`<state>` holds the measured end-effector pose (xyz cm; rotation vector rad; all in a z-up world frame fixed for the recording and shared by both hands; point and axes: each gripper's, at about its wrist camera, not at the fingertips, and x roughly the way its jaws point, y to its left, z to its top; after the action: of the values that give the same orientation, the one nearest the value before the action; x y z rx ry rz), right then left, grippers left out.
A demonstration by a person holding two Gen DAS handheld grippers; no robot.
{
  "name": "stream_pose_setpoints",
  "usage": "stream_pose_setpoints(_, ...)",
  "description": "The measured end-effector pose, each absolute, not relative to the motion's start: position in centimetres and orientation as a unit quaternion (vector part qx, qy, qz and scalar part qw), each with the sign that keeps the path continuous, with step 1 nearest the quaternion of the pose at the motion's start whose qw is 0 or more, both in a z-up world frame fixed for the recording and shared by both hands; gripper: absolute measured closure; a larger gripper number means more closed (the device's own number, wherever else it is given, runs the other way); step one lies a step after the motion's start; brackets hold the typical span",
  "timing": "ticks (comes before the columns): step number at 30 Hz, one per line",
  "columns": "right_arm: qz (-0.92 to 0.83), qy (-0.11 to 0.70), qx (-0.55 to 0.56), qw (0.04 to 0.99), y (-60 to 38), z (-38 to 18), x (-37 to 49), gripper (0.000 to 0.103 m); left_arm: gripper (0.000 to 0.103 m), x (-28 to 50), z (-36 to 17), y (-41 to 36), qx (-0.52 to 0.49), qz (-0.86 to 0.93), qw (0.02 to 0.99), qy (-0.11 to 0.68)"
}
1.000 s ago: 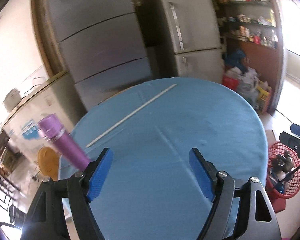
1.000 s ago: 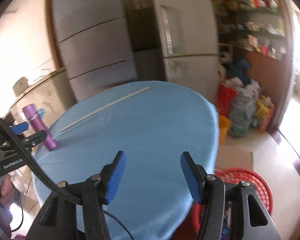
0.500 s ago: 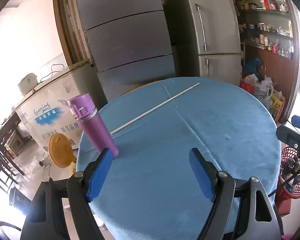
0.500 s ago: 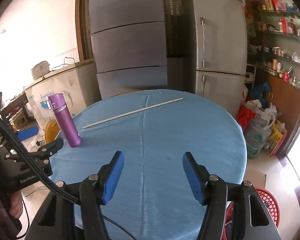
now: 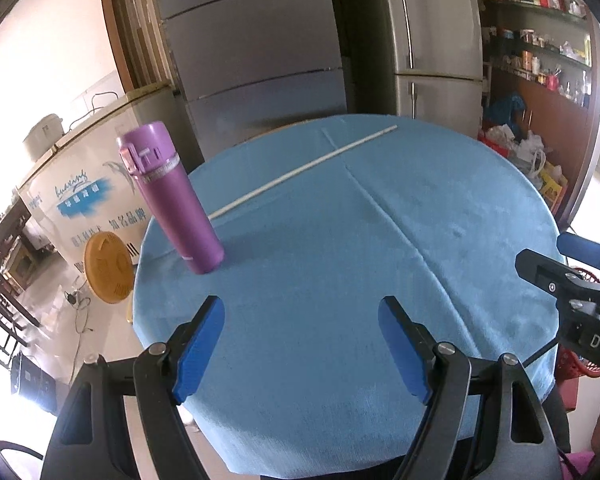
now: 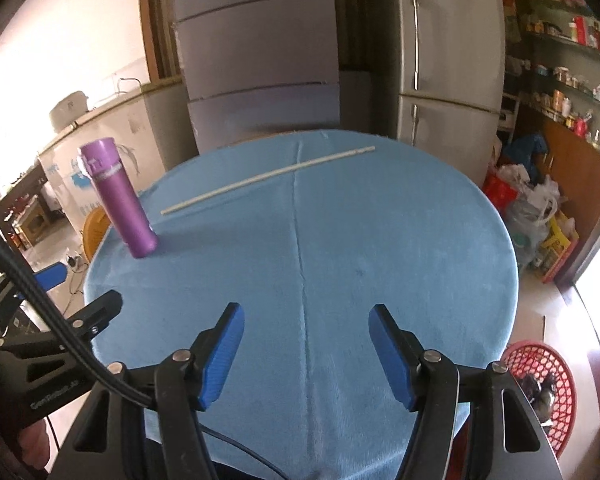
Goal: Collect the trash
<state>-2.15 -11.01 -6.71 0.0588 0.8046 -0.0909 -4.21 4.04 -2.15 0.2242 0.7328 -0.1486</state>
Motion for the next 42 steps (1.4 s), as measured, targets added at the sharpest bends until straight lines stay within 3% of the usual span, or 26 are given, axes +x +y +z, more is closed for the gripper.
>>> stream_pose_setpoints(13, -0.065, 0.429, 0.033, 0.9, -13.2, -10.0, 0.1, 0.035, 0.023, -1.4, -5.5, 2.5, 0.122, -0.074, 0.901, 0.41)
stream_pose_setpoints(42, -0.089, 0.415, 0.057, 0.904, -18.8, -10.9, 4.6, 0.035, 0.023, 4.0, -5.2, -3.0, 0.129, -0.09, 0.884, 0.439)
